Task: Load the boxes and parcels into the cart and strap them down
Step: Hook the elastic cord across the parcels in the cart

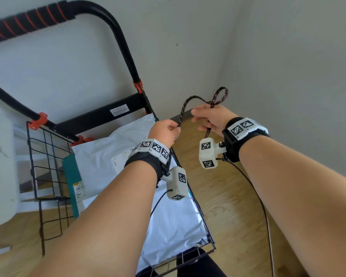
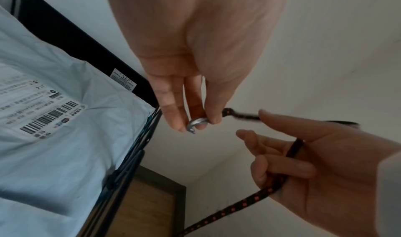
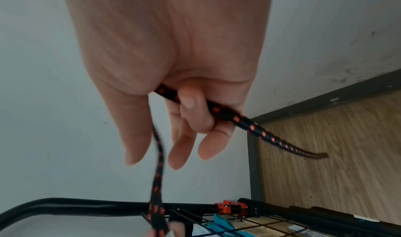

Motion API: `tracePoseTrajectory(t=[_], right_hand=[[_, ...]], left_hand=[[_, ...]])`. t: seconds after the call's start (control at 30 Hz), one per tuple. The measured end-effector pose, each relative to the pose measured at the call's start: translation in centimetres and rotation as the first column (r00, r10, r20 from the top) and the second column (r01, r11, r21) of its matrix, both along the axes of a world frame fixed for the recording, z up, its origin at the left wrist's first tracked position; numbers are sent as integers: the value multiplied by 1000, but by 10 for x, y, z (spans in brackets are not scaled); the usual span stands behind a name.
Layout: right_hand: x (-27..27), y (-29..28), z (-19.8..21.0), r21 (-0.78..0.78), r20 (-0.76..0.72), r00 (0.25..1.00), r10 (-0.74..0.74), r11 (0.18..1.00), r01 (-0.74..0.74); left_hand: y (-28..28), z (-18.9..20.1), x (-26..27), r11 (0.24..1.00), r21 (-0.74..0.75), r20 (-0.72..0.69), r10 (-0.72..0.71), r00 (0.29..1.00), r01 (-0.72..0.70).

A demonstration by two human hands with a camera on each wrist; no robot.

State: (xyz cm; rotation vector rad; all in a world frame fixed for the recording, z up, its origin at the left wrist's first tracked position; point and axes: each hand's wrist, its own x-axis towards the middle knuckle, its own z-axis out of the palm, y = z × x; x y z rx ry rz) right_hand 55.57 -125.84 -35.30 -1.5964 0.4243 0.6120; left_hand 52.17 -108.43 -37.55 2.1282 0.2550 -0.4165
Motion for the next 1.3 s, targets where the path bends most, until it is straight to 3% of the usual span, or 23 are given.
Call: tracePoseTrajectory(t=[0.33,0.47,0.57,0.67,0.87,1.07,1.2,1.3], right_hand=[[-14,9,-19,-204,16,966,257,947,-248],[-12,9,-27,-306,29,944,329,902,-305],[-12,8,-37,-410,-15,916,400,833,-371],[-16,9,-50,-540,-89,871,483,712,-450],[-28,24,-88,-574,-216,822,527,612,-543],[-37,37,-114,-578,-289,820,495,592,-561],[-36,32,-126,-544,-238,885,400,700,-462],[-36,31,-128,-539,-240,862,446,678,-500]], left_hand=[[-6,-8,-2,991,69,6,-117,993,116],[-3,-17,-3,993,113,19,-47,999,44],[5,-25,-8,989,119,69,85,994,-93],[20,-40,-17,961,196,89,182,979,-196],[38,-86,-38,962,260,-116,119,986,-86],[36,-110,-53,982,182,-141,75,987,-49],[31,-119,-54,989,145,-131,62,989,-43],[26,-129,-56,989,131,-155,86,984,-65]])
